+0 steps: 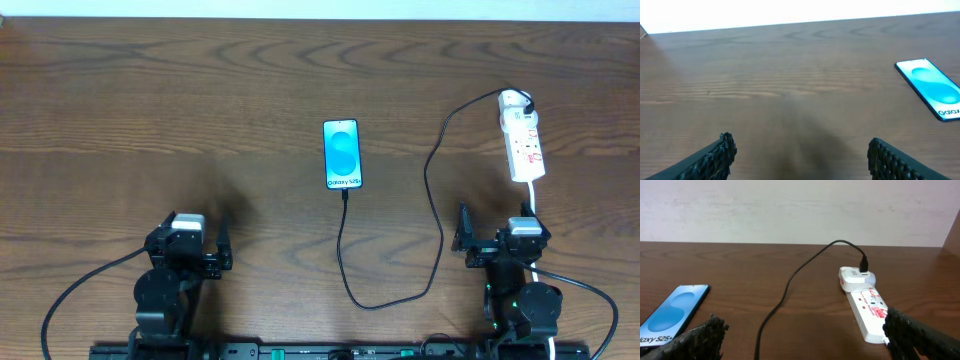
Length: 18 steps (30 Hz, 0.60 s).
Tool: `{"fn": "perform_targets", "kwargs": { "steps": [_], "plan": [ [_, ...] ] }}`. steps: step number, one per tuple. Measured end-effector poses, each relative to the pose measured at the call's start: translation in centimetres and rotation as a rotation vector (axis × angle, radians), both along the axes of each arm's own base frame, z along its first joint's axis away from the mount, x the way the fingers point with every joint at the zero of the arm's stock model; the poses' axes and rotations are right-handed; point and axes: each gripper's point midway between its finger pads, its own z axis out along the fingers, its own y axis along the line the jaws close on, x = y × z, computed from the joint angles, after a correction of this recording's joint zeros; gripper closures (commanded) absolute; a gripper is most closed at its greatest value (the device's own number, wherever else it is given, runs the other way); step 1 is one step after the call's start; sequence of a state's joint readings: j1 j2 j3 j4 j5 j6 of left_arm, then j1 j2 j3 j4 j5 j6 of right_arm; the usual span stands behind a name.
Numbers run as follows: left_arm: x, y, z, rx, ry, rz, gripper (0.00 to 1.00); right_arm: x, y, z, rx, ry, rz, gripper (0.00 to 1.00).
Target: Plug charger to phone and switch on socket
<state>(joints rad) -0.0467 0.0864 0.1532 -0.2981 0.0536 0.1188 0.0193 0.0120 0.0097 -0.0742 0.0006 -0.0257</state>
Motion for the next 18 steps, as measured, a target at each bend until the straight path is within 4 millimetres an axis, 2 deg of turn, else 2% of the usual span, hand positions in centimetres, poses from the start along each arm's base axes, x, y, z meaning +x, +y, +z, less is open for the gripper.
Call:
{"fn": "perform_targets", "kwargs": {
  "steps": [18],
  "plan": [
    [1.3, 1.6, 2.1, -0.075, -0.215, 0.113, 0.14, 0.0, 0.0, 0.0, 0.0, -0.001, 0.0, 0.01]
  ]
}}
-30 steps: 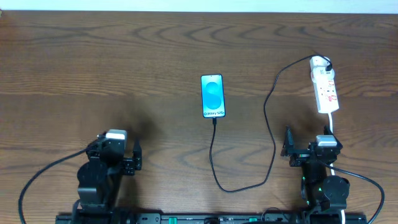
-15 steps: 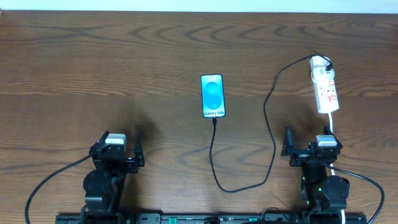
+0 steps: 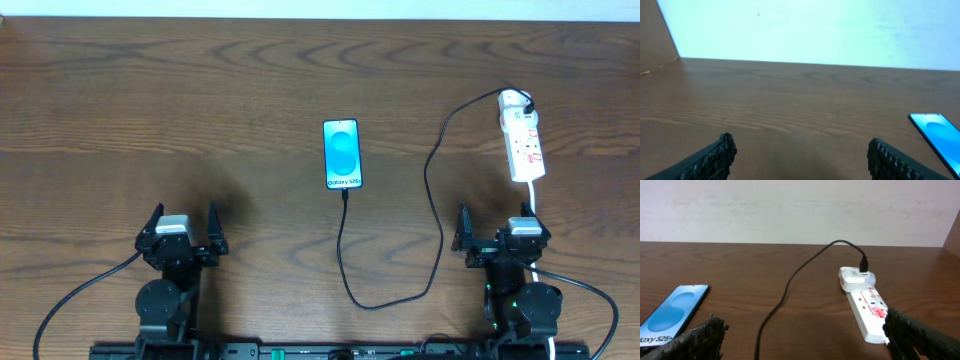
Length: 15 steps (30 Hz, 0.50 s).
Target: Plug charger to phone and switch on socket
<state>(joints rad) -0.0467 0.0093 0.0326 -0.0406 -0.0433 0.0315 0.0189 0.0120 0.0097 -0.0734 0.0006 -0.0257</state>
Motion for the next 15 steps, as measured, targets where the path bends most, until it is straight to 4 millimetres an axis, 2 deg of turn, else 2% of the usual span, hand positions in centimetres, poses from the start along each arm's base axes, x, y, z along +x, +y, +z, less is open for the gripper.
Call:
{"fn": "perform_targets", "kwargs": {
  "steps": [11, 15],
  "plan": [
    [0.0, 0.7, -0.2, 0.002, 0.003, 0.041, 0.14, 0.0, 0.0, 0.0, 0.0, 0.0, 0.0, 0.01],
    [0.3, 0.7, -2.3, 0.001, 0.095, 0.045, 0.14, 0.0, 0.0, 0.0, 0.0, 0.0, 0.0, 0.01]
  ]
}}
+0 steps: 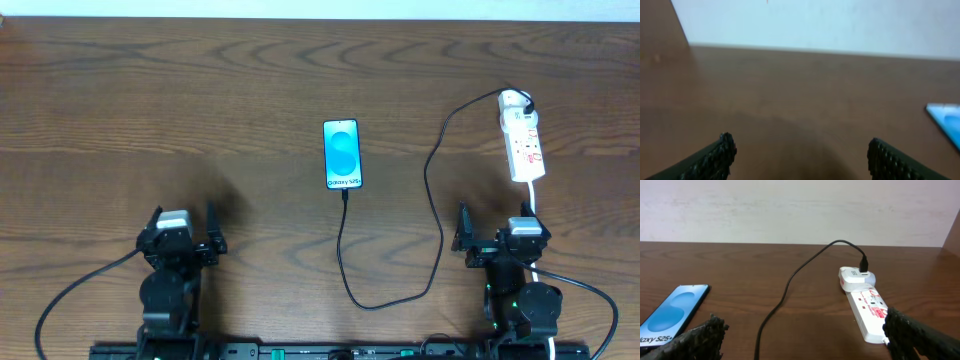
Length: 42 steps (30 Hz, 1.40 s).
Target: Plug charger to phone and switch on socket
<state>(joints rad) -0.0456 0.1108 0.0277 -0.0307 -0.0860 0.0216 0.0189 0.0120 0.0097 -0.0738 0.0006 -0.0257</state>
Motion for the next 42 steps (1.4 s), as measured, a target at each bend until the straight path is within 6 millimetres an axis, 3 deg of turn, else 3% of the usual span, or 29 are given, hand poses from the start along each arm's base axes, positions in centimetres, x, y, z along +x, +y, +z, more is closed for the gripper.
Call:
{"fn": "perform_targets", "kwargs": {
  "steps": [4, 15, 42],
  "plan": [
    [0.1, 0.0, -1.7, -0.025, 0.073, 0.008, 0.14, 0.0, 0.0, 0.0, 0.0, 0.0, 0.0, 0.01],
    [-0.3, 0.2, 2.2, -0.017, -0.101, 0.013, 0.14, 0.0, 0.0, 0.0, 0.0, 0.0, 0.0, 0.01],
    [-0.3, 0.3, 2.2, 0.003, -0.098, 0.013, 0.14, 0.0, 0.0, 0.0, 0.0, 0.0, 0.0, 0.01]
  ]
}}
